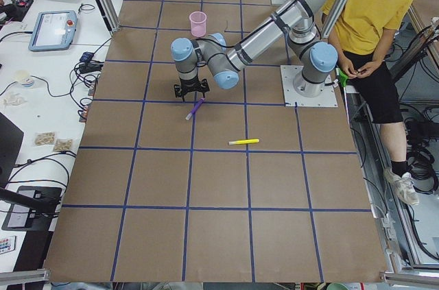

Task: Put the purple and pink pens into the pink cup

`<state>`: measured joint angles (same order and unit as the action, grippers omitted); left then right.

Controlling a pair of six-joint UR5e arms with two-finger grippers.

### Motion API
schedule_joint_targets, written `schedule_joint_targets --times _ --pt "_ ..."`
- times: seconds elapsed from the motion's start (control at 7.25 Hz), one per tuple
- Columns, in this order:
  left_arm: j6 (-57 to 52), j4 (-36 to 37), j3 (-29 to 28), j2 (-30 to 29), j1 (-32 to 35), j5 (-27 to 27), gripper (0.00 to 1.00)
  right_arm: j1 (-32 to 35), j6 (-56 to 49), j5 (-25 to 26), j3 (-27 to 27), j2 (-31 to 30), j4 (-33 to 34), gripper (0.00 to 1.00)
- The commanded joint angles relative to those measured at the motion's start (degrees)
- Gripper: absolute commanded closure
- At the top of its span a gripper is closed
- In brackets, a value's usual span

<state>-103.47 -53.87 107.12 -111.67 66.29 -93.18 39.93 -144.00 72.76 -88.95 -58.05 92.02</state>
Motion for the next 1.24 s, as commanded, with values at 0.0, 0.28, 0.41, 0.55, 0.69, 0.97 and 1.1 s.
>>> schedule_joint_targets --times 0.0,0.28,0.41,0.55,0.69,0.97,1.1 --pt "-4.52 14.32 8.49 1.62 0.86 -2.42 0.0 -0.38 -2.5 -2.7 -2.36 0.65 2.18 0.07" --pt "-7.35 19.59 10.91 1.89 1.13 -2.27 0.0 -0.38 -2.69 -2.63 -5.61 1.63 12.52 0.12" --pt "-7.71 19.51 11.52 1.89 1.04 -1.48 0.0 -0.38 -2.78 -2.63 -6.06 1.71 13.27 0.17" --pt "-8.93 19.51 11.96 1.8 0.95 -1.47 0.0 -0.38 -2.78 -2.54 -6.23 1.71 13.36 0.21" --pt "-9.11 19.59 11.71 1.37 0.78 -1.39 0.0 -0.38 -2.78 -2.54 -6.15 1.63 13.28 0.33" --pt "-9.12 19.42 11.62 0.75 0.25 0.45 0.0 -0.38 -2.69 -2.28 -6.15 1.28 13.1 0.67" --pt "-9.12 19.24 11.7 0.66 -0.27 0.46 0.0 -0.38 -2.78 -2.1 -6.15 1.27 12.93 0.71"
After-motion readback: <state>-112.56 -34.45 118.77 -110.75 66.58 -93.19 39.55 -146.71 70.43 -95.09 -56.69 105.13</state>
